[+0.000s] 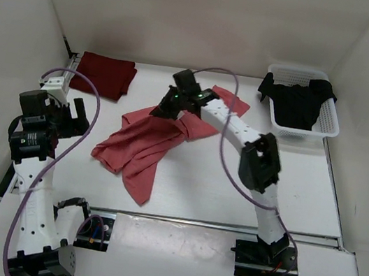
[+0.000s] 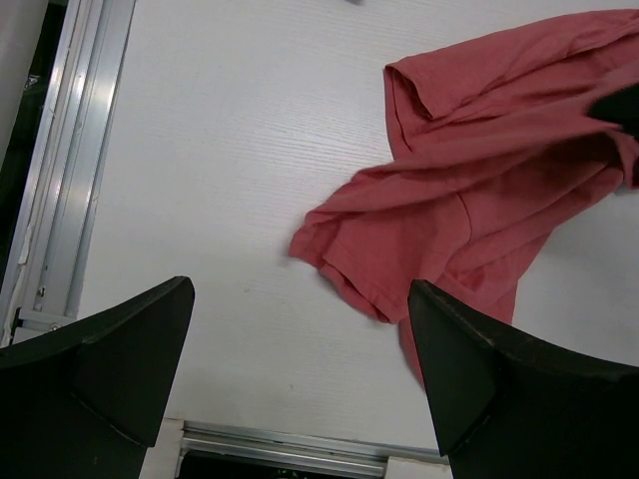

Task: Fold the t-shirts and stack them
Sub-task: Flatten out the tshirt

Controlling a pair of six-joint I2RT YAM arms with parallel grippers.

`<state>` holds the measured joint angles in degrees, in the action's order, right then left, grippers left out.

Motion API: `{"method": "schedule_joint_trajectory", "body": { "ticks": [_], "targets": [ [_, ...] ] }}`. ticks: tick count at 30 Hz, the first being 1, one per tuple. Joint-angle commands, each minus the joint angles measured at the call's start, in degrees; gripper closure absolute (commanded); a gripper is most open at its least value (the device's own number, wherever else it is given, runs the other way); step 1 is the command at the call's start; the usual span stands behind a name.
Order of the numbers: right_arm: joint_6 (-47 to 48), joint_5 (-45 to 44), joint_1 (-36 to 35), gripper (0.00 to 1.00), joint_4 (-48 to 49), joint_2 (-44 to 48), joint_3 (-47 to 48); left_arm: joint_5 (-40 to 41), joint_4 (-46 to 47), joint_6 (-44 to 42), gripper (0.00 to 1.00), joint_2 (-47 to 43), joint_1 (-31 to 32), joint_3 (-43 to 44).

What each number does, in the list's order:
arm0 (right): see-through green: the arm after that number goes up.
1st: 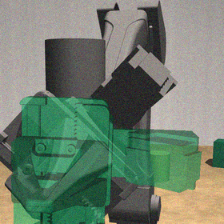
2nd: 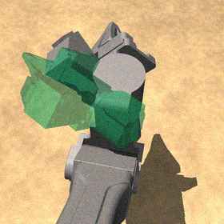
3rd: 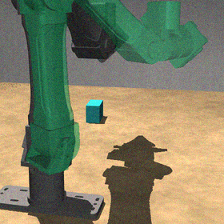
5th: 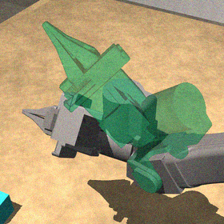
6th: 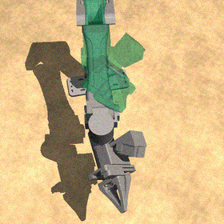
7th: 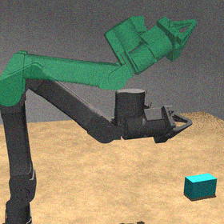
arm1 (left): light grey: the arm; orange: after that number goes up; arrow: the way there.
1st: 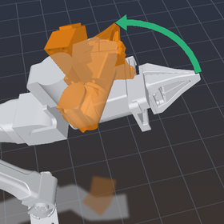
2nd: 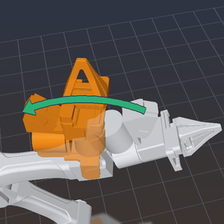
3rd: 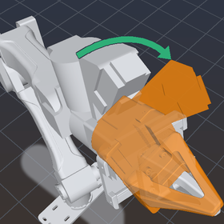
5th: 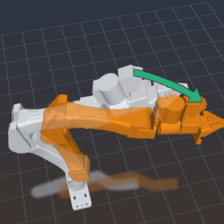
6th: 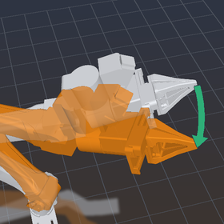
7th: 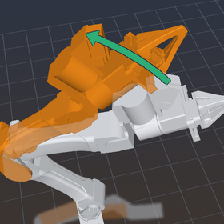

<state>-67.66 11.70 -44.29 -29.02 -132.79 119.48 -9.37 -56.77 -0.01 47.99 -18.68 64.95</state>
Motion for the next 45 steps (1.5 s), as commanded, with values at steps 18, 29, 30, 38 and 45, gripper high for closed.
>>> {"method": "schedule_joint_trajectory", "body": {
  "ticks": [18, 29, 30, 38, 45],
  "targets": [
    [46.21, -7.66, 42.79, 0.26, -24.67, 45.96, -40.34, 7.76, -4.92, 0.01, 0.0, 9.93, 23.56, 3.78],
    [48.75, -10.19, -4.0, 0.22, -14.06, 47.55, -47.41, -0.38, -2.92, 0.01, 0.0, 12.04, 35.02, -10.71],
    [49.54, -13.26, -11.01, 0.2, -12.49, 44.41, -47.41, -0.39, -2.21, 0.01, 0.0, 11.43, 35.02, -12.46],
    [47.1, -18.98, -22.59, 0.19, 7.9, 40.43, -50.57, -1.34, 2.72, 0.01, 0.0, 7.12, 18.87, -16.43],
    [46.56, -25.42, -24.7, 0.19, 10.12, 30.77, -49.34, -3.1, 2.11, 0.01, 0.0, 5.98, 9.63, -18.89]
  ]
}}
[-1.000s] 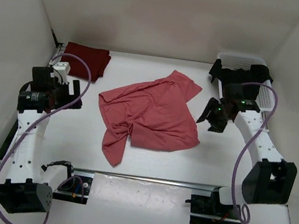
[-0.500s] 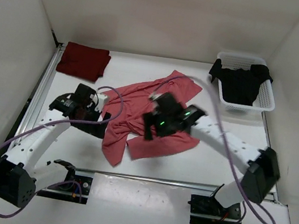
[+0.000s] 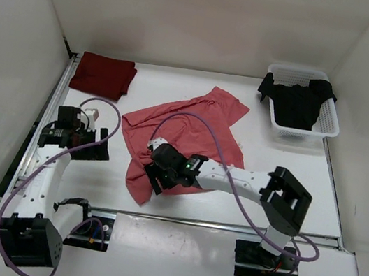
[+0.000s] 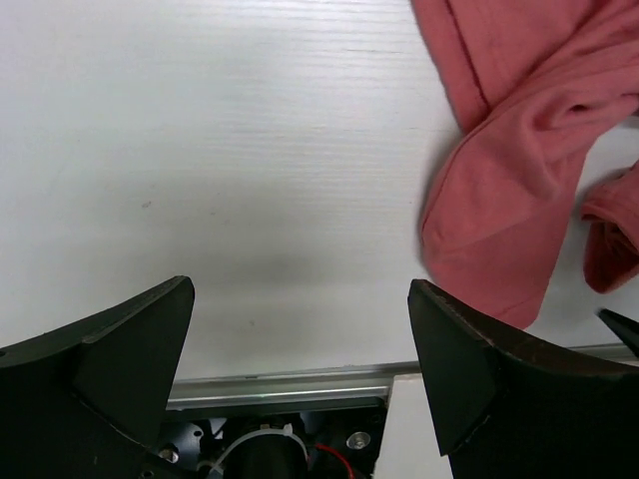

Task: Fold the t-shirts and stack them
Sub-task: Flatten out the tshirt

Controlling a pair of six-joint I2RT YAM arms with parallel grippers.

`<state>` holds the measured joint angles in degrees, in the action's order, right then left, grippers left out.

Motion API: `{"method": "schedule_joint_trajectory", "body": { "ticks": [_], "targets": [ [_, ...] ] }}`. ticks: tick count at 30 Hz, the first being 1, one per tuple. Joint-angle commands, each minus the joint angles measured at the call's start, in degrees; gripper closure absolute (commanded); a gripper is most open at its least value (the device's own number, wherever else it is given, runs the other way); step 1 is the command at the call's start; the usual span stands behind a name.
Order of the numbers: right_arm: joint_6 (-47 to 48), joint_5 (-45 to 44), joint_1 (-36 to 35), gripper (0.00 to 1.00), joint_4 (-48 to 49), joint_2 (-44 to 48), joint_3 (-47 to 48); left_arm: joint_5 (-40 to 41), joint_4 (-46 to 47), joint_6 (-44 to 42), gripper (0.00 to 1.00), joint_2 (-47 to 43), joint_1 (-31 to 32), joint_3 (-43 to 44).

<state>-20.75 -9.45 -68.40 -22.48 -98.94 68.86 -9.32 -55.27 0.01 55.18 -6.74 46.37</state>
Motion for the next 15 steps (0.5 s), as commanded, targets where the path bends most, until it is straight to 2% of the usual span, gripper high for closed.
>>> {"method": "schedule_joint_trajectory", "body": {
  "ticks": [1, 3, 5, 6, 7, 10, 11, 13, 14, 15],
  "targets": [
    [0.36, -4.26, -1.11, 0.2, 4.11, -4.06, 1.28, -3.16, 0.6, -0.01, 0.0, -1.74, -2.31, 0.29],
    [-0.42, -7.22, -1.12, 0.22, 2.02, -7.39, 2.41, -3.77, 0.6, -0.01, 0.0, -2.27, -3.19, 1.09],
    [-1.04, -9.61, -1.12, 0.31, -1.23, -10.12, 4.34, -3.77, 0.6, -0.01, 0.0, -2.27, -3.19, 2.32],
    [-1.83, -10.66, -1.12, 0.4, -1.86, -10.14, 4.35, -3.77, 0.6, -0.01, 0.0, -2.27, -3.19, 2.32],
    [-2.7, -13.28, -1.12, 0.57, -2.65, -10.14, 4.35, -3.77, -0.01, -0.01, 0.0, -2.27, -3.19, 2.84],
    [-6.64, -16.9, -0.42, 0.94, -6.34, -7.16, 3.84, -5.61, -4.04, -0.01, 0.04, -2.27, -0.31, 4.51],
    [-7.8, -17.78, 1.24, 1.0, -7.22, -3.49, 1.48, -5.62, -5.19, -0.01, 0.05, -2.27, 4.76, 5.04],
    [-10.6, -17.79, 2.83, 1.0, -9.07, 1.44, -2.13, -4.14, -6.95, -0.01, 0.06, -1.65, 11.89, 5.57],
    [-11.23, -17.79, 4.4, 1.0, -9.68, 7.03, -4.33, -3.43, -7.48, -0.01, 0.06, -1.04, 15.76, 5.57],
    [-11.24, -17.01, 5.2, 1.0, -10.21, 10.05, -8.87, -2.9, -7.49, -0.01, 0.06, 0.01, 21.89, 5.57]
  ]
}}
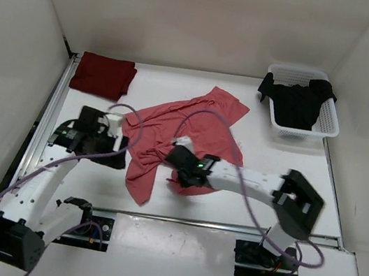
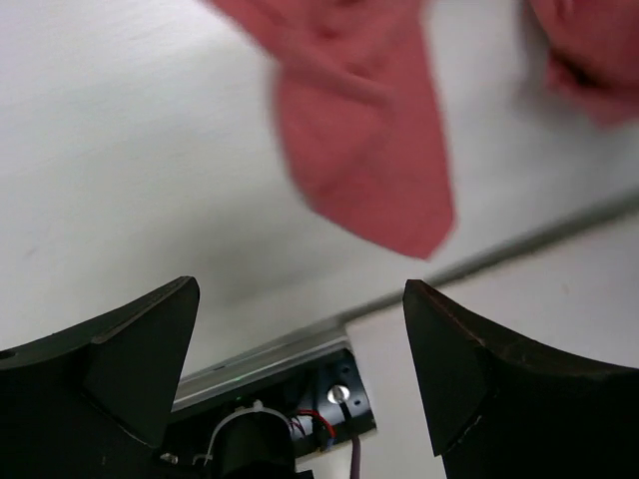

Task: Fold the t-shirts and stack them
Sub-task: Flatten out the tshirt

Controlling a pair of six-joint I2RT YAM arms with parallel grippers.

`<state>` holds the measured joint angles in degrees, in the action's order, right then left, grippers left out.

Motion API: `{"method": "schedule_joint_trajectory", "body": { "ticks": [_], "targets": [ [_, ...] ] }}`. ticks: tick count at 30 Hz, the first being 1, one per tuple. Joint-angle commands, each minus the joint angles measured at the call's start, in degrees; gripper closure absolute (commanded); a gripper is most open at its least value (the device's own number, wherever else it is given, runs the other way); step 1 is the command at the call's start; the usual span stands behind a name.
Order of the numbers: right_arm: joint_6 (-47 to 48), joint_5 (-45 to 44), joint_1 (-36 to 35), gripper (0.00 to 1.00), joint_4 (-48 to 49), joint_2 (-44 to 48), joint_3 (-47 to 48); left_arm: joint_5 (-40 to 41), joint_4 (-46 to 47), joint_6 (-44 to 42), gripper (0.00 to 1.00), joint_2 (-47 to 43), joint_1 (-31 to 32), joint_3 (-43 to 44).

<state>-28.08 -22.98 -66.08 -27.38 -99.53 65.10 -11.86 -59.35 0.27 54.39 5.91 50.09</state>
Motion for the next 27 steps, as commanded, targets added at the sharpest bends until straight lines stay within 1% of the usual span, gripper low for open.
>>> {"method": "schedule_joint_trajectory", "body": {
  "ticks": [1, 2, 3, 4, 6, 7, 9, 10, 12, 13, 14, 16, 17, 18, 19, 21, 22, 23, 24, 25, 26, 27],
  "targets": [
    [-3.92, -3.47, 4.54, 1.0, -7.15, 16.06, -7.33, -0.36, -3.4, -0.27, 0.06, 1.85, 10.6, 1.86],
    [-4.44, -3.47, 5.6, 1.0, -8.64, 18.55, -9.18, 0.34, -1.92, -0.27, 0.06, 3.08, 13.4, 1.86],
    [-4.44, -3.47, 6.75, 1.0, -12.66, 20.75, -12.25, 2.34, -1.04, -0.27, 0.06, 5.7, 15.34, 1.86],
    [-4.97, -4.43, 9.8, 1.0, -15.05, 24.78, -13.5, 6.19, -0.16, -0.27, 0.06, 7.03, 17.27, 1.86],
    [-5.5, -6.01, 13.59, 1.0, -20.84, 30.32, -16.04, 8.42, 2.56, -0.27, 0.05, 10.54, 21.4, 1.34],
    [-5.5, -6.02, 17.88, 1.0, -22.27, 32.18, -16.06, 8.95, 3.53, -0.27, 0.03, 11.6, 22.29, 1.33],
    [-4.19, -6.81, 22.38, 1.0, -24.21, 37.0, -16.76, 8.96, 4.94, -0.27, 0.03, 13.8, 24.75, 0.72],
    [-3.31, -7.33, 26.67, 1.0, -24.74, 38.51, -16.15, 8.96, 5.64, -0.27, 0.03, 15.99, 25.37, 0.11],
    [-0.15, -6.29, 30.47, 1.0, -24.74, 40.8, -14.92, 9.48, 7.49, -0.27, 0.0, 17.93, 25.99, 0.1],
    [1.08, -5.59, 33.27, 1.0, -24.74, 41.51, -13.44, 8.7, 7.5, -0.27, 0.0, 19.6, 26.69, 0.1],
    [3.62, -4.36, 34.26, 1.0, -24.13, 42.04, -12.64, 6.43, 7.5, -0.27, 0.0, 20.31, 27.39, 0.71],
    [5.22, -1.29, 34.97, 1.0, -24.13, 41.17, -10.62, 3.96, 7.5, -0.27, 0.0, 21.63, 30.45, 3.85],
    [5.75, -1.28, 34.97, 1.0, -24.13, 41.17, -10.09, 0.9, 6.71, -0.27, 0.0, 22.16, 31.26, 5.36],
    [5.75, -1.28, 34.97, 1.0, -24.13, 39.69, -10.08, 0.0, 5.92, -0.27, 0.0, 22.68, 31.79, 6.85],
    [5.75, -1.28, 34.97, 1.0, -24.13, 39.67, -9.3, -0.01, 5.39, -0.27, 0.0, 23.3, 33.1, 8.78],
    [6.27, -1.8, 37.33, 1.0, -24.74, 38.97, -9.29, 2.79, 5.39, -0.27, 0.0, 24.18, 35.73, 8.8],
    [7.32, -1.8, 38.56, 1.0, -24.74, 38.97, -9.29, 3.76, 5.39, -0.27, 0.0, 24.97, 39.66, 8.8],
    [8.03, -1.8, 40.14, 1.0, -24.74, 38.97, -8.77, 3.77, 5.39, -0.27, 0.0, 25.84, 41.79, 8.8],
    [9.78, -1.11, 44.16, 1.0, -24.74, 38.97, -8.76, 3.77, 5.39, -0.27, 0.0, 26.38, 43.73, 8.8],
    [10.75, 0.55, 46.55, 1.0, -24.74, 39.49, -7.98, 3.77, 5.39, -0.27, 0.0, 28.03, 46.88, 8.8],
    [11.72, 1.79, 51.01, 1.0, -24.74, 40.11, -6.58, 4.55, 5.39, -0.27, 0.0, 28.92, 47.69, 8.8],
    [13.29, 3.11, 52.97, 1.0, -24.74, 40.11, -5.96, 7.17, 6.0, -0.27, 0.0, 29.8, 47.7, 8.8]
  ]
}}
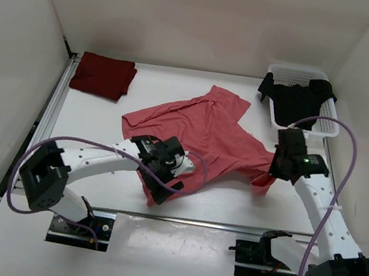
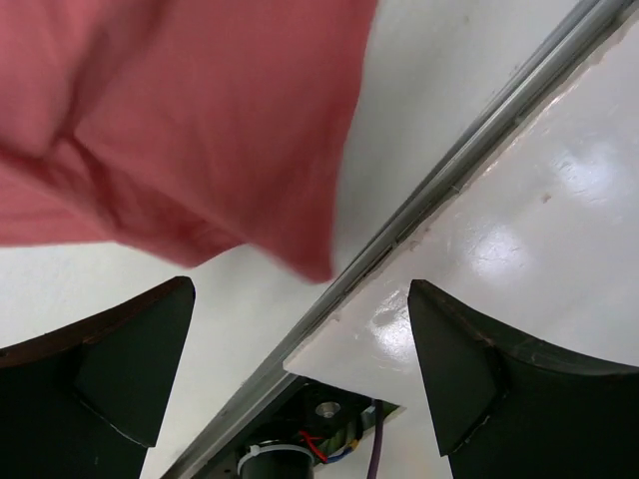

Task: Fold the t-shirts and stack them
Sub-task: Flatten out the tshirt

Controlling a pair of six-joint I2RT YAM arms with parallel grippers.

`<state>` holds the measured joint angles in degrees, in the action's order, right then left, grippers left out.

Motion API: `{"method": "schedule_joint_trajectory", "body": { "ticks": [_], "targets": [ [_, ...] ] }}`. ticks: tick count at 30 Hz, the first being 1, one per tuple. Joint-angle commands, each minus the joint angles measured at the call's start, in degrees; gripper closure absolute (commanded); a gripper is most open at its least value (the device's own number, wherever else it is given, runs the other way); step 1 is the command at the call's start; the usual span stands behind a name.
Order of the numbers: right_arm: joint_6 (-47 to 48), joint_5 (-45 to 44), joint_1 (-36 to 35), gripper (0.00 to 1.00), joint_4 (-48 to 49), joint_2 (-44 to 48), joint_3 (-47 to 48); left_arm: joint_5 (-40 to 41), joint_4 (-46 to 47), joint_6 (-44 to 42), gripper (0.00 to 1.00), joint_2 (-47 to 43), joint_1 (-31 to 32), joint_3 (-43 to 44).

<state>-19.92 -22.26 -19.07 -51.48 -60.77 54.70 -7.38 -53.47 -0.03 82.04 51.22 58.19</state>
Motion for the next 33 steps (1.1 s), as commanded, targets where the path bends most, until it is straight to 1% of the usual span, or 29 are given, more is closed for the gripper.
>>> {"method": "schedule_joint_trajectory", "body": {
  "ticks": [1, 2, 3, 6, 9, 11, 13, 14, 16, 18, 21, 23, 26, 28, 29, 31, 32, 33],
  "targets": [
    [5.16, 3.36, 7.02, 1.0, -0.64, 2.06, 4.98, 4.72, 0.65, 0.03, 0.0, 2.77, 2.39, -0.53],
    [5.16, 3.36, 7.03, 1.0, -0.64, 2.58, 4.98, 7.18, 1.26, 0.03, 0.0, 2.77, 2.39, -1.76],
    [5.16, 5.45, 7.03, 1.0, -0.64, 2.59, 4.98, 11.29, 2.75, 0.03, 0.0, 2.77, 2.39, -2.99],
    [4.63, 6.18, 7.03, 1.0, -0.03, 2.59, 4.45, 11.86, 2.76, 0.03, 0.0, 0.94, 3.96, -5.54],
    [4.63, 7.23, 7.03, 1.0, 0.51, 2.06, 3.93, 11.34, 3.54, 0.03, 0.0, 0.93, 8.45, -5.55],
    [4.11, 7.85, 7.03, 1.0, 1.03, 2.06, 4.45, 11.33, 5.04, 0.03, 0.0, 2.85, 10.55, -2.49],
    [4.1, 8.46, 7.03, 1.0, 1.03, 1.53, 4.45, 12.12, 5.65, 0.03, 0.0, 6.28, 11.09, 0.94],
    [4.1, 8.46, 7.03, 1.0, 1.03, 1.53, 4.45, 12.12, 5.66, 0.03, 0.0, 7.42, 11.61, 4.78],
    [4.1, 8.46, 7.03, 1.0, 1.03, 2.06, 4.45, 8.37, 5.66, 0.03, 0.0, 10.15, 11.62, 7.8],
    [4.1, 7.94, 7.03, 1.0, 0.51, 2.06, 3.84, 8.34, 5.66, 0.03, 0.0, 12.69, 13.37, 8.43],
    [4.1, 7.41, 7.03, 1.0, 0.51, 3.2, 3.31, 6.51, 6.19, 0.03, 0.0, 13.85, 15.13, 4.49],
    [4.1, 7.41, 7.03, 1.0, 0.51, 3.2, 2.78, 3.27, 6.89, 0.03, 0.0, 13.85, 15.66, 4.47],
    [4.1, 7.41, 7.03, 1.0, 0.51, 3.73, 1.56, 2.54, 7.42, 0.03, 0.0, 15.16, 16.19, 4.47],
    [3.58, 7.41, 7.03, 1.0, 0.51, 3.73, 1.55, 4.99, 8.73, 0.03, 0.04, 17.09, 16.19, 3.95],
    [3.57, 7.41, 7.03, 1.0, 0.51, 4.43, 1.55, 7.0, 8.74, 0.03, 0.05, 17.1, 16.19, 3.94],
    [3.57, 7.41, 7.03, 1.0, 0.51, 5.05, 1.03, 8.25, 10.66, 0.03, 0.11, 17.1, 15.67, 3.16],
    [3.57, 7.41, 7.03, 1.0, 0.51, 5.83, 0.5, 8.26, 10.67, 0.03, 0.14, 16.49, 15.66, 2.63],
    [3.57, 7.41, 7.03, 1.0, 0.51, 6.62, 0.5, 8.26, 10.67, 0.03, 0.23, 16.49, 15.66, 2.63]
  ]
}}
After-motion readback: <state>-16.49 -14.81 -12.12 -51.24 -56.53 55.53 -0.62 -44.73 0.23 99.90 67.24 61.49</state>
